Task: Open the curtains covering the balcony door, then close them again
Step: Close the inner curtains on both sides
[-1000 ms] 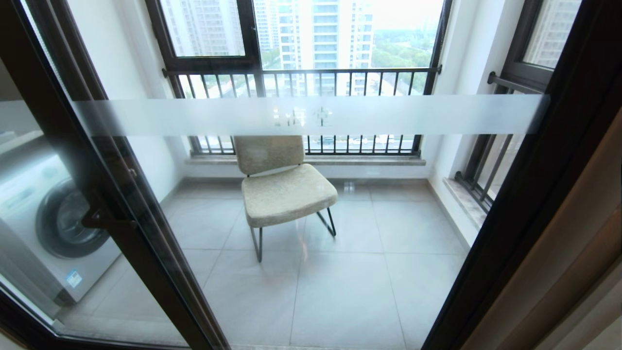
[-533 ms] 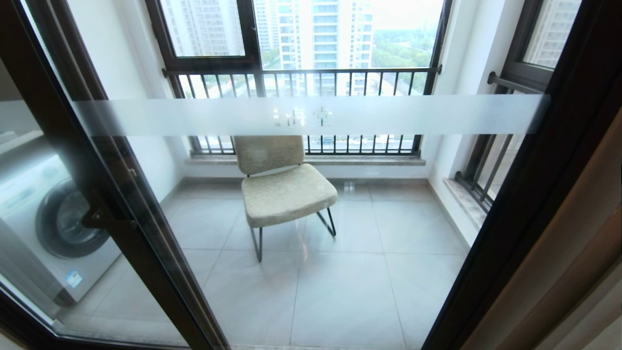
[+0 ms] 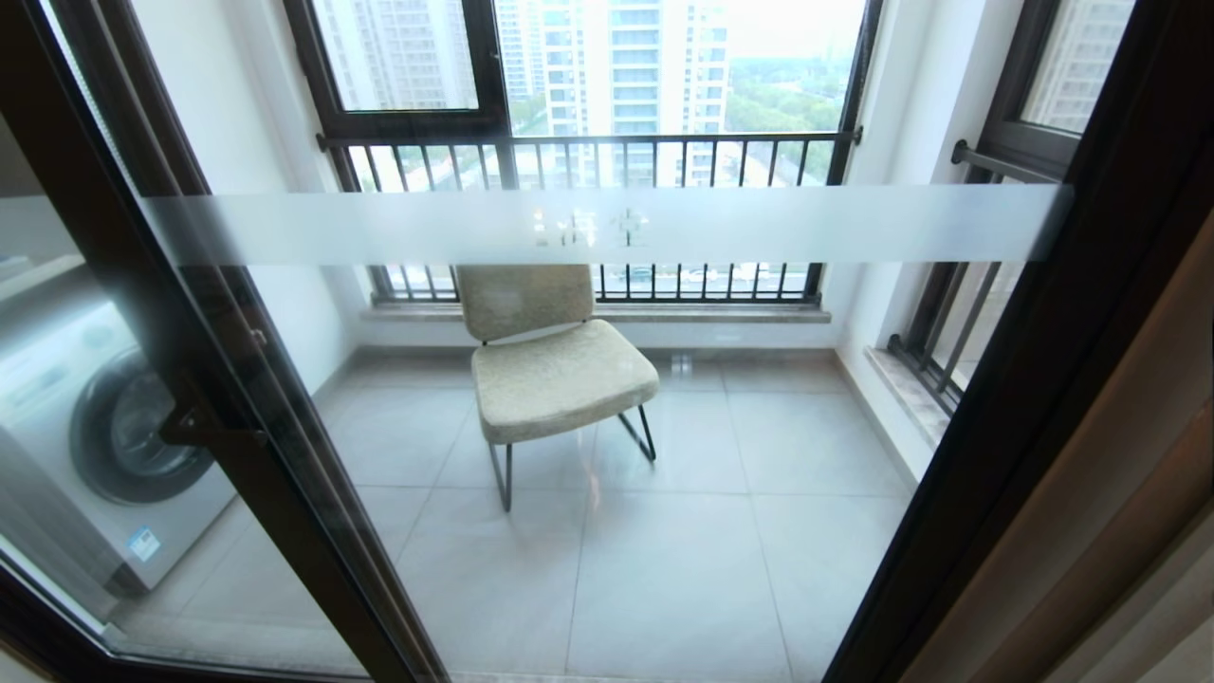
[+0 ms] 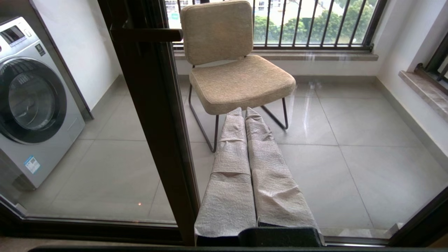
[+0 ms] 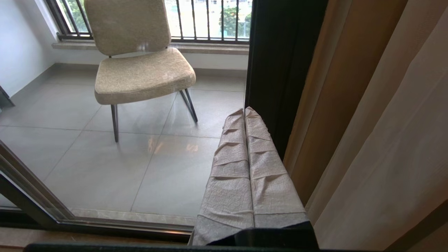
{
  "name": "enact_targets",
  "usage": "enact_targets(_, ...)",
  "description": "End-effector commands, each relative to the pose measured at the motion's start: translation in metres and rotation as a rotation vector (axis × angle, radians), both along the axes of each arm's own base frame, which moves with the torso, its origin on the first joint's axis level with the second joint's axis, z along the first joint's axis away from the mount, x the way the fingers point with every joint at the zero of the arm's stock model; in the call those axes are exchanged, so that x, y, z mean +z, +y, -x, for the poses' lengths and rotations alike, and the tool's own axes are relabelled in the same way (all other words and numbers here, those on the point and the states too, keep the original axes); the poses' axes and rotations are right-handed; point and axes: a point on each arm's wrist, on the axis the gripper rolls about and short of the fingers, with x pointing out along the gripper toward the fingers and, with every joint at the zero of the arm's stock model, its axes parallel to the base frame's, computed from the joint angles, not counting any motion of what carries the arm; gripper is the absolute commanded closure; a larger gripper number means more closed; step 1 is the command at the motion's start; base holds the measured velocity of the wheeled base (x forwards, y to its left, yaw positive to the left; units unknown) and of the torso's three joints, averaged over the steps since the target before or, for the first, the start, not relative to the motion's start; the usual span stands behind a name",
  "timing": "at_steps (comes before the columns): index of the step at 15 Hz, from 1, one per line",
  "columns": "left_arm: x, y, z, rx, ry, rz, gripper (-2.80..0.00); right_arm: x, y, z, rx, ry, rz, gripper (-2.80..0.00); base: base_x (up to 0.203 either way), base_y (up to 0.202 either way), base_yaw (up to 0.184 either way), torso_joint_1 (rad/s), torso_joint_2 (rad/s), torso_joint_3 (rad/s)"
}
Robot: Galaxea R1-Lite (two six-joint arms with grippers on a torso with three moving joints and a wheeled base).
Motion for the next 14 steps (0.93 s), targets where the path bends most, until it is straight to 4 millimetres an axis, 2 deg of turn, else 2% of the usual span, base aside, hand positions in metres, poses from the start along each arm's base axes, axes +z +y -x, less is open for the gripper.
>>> enact_targets(1,0.000,0.000,0.000,0.001,-0.001,0.000,0.00,0.000,0.000,0.000,0.002,-0.002,0.018,0.00,0.000,0.000,0.000,0.000,0.00,0.000)
enact_targets(5,0.000,0.000,0.000,0.001,-0.001,0.000,0.00,0.000,0.000,0.000,0.008,-0.004,0.063,0.00,0.000,0.000,0.000,0.000,0.00,0.000)
enact_targets(7,0.000,0.000,0.000,0.001,-0.001,0.000,0.00,0.010,0.001,0.002,0.050,-0.057,0.123,0.00,0.000,0.000,0.000,0.000,0.00,0.000)
enact_targets(9,0.000,0.000,0.000,0.001,-0.001,0.000,0.00,0.037,0.001,0.009,0.060,-0.119,0.126,0.00,0.000,0.000,0.000,0.000,0.00,0.000)
enact_targets(11,0.000,0.000,0.000,0.001,-0.001,0.000,0.00,0.072,0.001,0.010,0.037,-0.147,0.126,0.00,0.000,0.000,0.000,0.000,0.00,0.000)
enact_targets(14,0.000,0.000,0.000,0.001,-0.001,0.000,0.00,0.128,-0.002,0.001,-0.113,-0.155,0.116,0.00,0.000,0.000,0.000,0.000,0.00,0.000)
